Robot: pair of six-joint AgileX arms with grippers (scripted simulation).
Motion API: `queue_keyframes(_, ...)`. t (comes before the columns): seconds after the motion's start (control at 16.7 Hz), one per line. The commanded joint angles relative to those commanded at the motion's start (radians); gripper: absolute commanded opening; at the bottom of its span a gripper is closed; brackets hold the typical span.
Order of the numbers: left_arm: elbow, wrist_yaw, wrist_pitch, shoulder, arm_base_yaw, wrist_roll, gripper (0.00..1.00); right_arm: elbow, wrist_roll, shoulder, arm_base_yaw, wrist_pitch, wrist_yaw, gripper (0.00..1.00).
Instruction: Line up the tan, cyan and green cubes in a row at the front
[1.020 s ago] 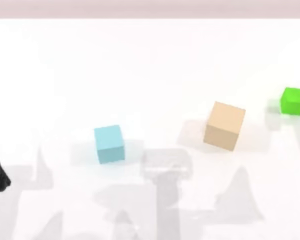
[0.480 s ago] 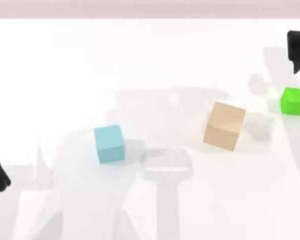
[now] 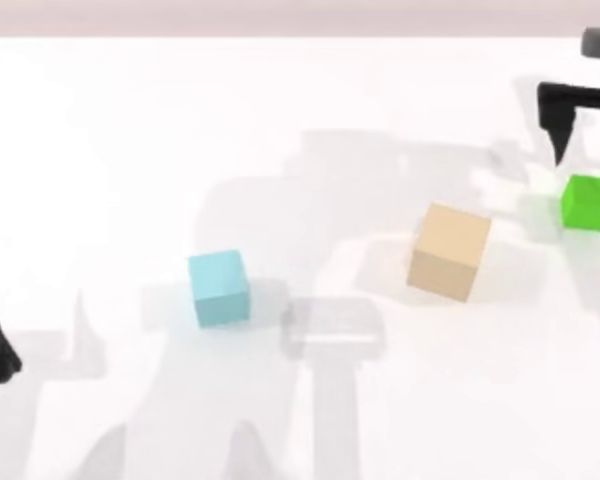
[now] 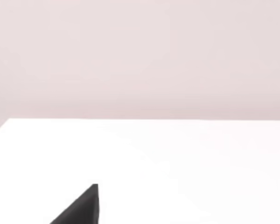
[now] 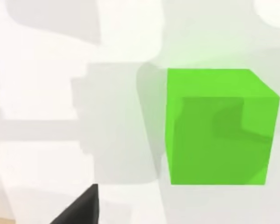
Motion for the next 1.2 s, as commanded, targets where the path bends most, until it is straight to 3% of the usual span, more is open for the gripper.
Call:
queue_keyframes(0.42,0.000,0.000,0.000,0.000,0.000,0.000,1.00,-0.017,-0.002,0.003,-0.004,0.018,0.000,1.00)
queue_keyframes(0.84,0.000,0.000,0.000,0.000,0.000,0.000,1.00,-0.213,0.002,0.061,0.001,0.280,0.001,1.00)
queue_keyframes(1.14,0.000,0.000,0.000,0.000,0.000,0.000,1.00,-0.239,0.002,0.070,0.002,0.309,0.001,1.00)
queue_keyframes(1.2,0.000,0.000,0.000,0.000,0.000,0.000,1.00,-0.239,0.002,0.070,0.002,0.309,0.001,0.92)
